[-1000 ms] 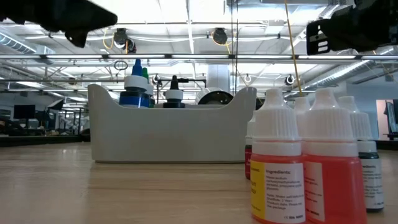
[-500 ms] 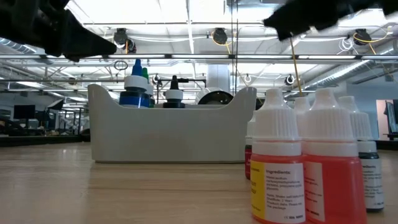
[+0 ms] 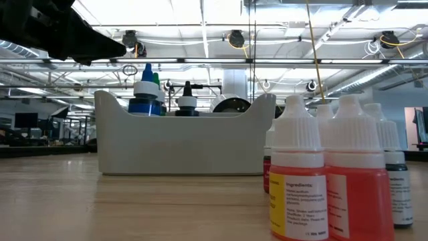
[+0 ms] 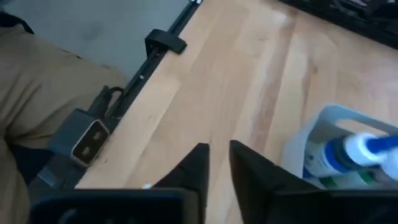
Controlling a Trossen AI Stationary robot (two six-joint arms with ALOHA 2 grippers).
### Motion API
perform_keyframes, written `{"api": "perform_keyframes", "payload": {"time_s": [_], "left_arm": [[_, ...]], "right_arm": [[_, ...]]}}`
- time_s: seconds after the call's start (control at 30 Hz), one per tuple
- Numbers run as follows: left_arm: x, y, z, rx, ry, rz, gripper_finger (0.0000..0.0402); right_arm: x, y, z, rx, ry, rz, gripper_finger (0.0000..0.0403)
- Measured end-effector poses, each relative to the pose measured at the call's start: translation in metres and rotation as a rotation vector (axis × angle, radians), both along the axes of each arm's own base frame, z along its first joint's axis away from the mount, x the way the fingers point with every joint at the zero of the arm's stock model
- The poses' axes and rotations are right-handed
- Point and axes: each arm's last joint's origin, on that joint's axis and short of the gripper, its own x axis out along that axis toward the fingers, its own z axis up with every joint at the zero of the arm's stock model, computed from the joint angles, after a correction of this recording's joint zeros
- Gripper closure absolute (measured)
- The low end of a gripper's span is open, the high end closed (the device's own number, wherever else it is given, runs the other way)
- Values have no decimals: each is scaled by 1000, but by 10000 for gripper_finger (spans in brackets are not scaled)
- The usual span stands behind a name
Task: Pick & Place food coloring
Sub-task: Put the orange food coloring bottle into the gray bin
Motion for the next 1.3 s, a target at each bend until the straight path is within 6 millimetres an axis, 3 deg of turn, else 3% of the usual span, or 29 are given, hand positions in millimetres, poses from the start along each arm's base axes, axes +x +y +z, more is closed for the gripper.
{"api": "perform_keyframes", "payload": {"time_s": [0.2,0.33,0.63,0.9,1.3], "left_arm": [[0,-1,0,-8,5,-42,369],[0,-1,0,-7,5,-43,369],[0,-1,0,-64,-4,-35,369],[0,-1,-1,-104,-5,-30,369],[0,-1,0,-74,-2,-34,369]], "right_arm": [[14,12,-30,-55,62,106,274],[15,14,-38,-68,76,128,250],[11,11,-42,-69,144,94,258],[-6,2,-42,-170,287,68,259],[6,-1,-38,-73,215,-1,259]]}}
